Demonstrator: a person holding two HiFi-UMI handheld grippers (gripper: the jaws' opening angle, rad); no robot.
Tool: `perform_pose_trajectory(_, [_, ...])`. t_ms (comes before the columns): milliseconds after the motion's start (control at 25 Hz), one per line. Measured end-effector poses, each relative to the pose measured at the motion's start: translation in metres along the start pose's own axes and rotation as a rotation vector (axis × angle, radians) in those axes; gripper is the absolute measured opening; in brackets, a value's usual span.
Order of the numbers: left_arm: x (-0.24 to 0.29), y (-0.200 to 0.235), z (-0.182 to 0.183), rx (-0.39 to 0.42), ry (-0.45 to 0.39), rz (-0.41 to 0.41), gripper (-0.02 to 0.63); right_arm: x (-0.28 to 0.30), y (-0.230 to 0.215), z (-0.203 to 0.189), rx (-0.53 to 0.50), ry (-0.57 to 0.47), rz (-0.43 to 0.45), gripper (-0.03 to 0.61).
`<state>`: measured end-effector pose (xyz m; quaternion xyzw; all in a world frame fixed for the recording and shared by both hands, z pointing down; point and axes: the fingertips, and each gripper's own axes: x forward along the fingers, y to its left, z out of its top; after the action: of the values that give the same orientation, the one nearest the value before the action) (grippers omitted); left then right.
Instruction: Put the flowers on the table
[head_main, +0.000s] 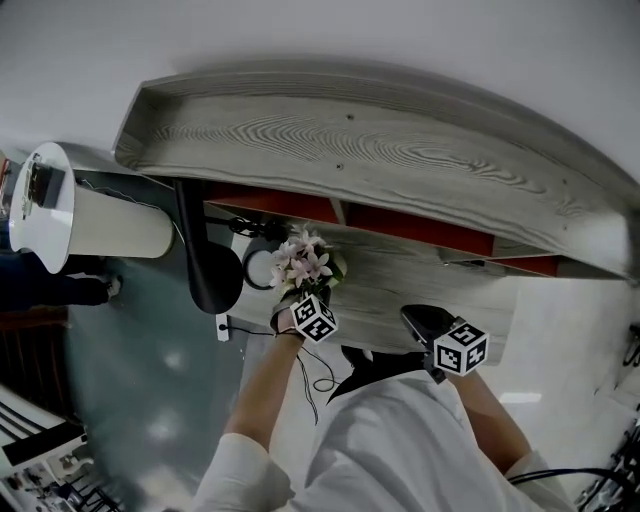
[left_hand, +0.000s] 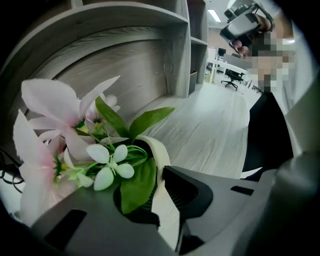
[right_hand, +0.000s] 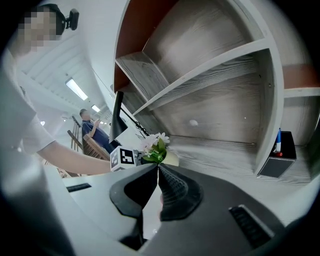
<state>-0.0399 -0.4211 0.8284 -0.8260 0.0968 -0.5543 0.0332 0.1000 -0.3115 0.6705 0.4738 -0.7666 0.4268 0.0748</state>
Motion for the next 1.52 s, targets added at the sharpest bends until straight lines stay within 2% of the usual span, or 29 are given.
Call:
perform_pose_trajectory(200, [0.019, 0.007, -0.006, 0.021, 0.049, 0.011, 0.055, 0.000, -0.008, -0.004, 0.017, 0.016, -0.009, 0.018])
perform_pose_trajectory(400, [0.029, 0.010, -0.004, 0.036, 0.060, 0.026, 0.057, 0.003, -0.013, -0.002, 0.031, 0.021, -0.009, 0.018])
perform_pose_trajectory(600, [0.031, 0.016, 0.002, 0.034, 0.043, 0.052, 0.061, 0.006, -0.017, 0.002, 0.038, 0.021, -0.007, 0.018])
perform_pose_trajectory(1040, [0.030, 0.007, 0.010, 0.002, 0.005, 0.029, 0.063, 0.006, -0.018, 0.001, 0.041, 0.023, -0.015, 0.018])
perform_pose_trajectory(1200, [0.031, 0.003, 0.012, -0.011, -0.003, 0.014, 0.113, 0.005, -0.015, -0.001, 0.042, 0.020, -0.017, 0.018])
perform_pose_trajectory(1520, [0.009, 0.003, 0.021, -0.036, -0.051, 0.054, 0.114, 0.002, -0.001, -0.003, 0.025, -0.001, -0.011, 0.018])
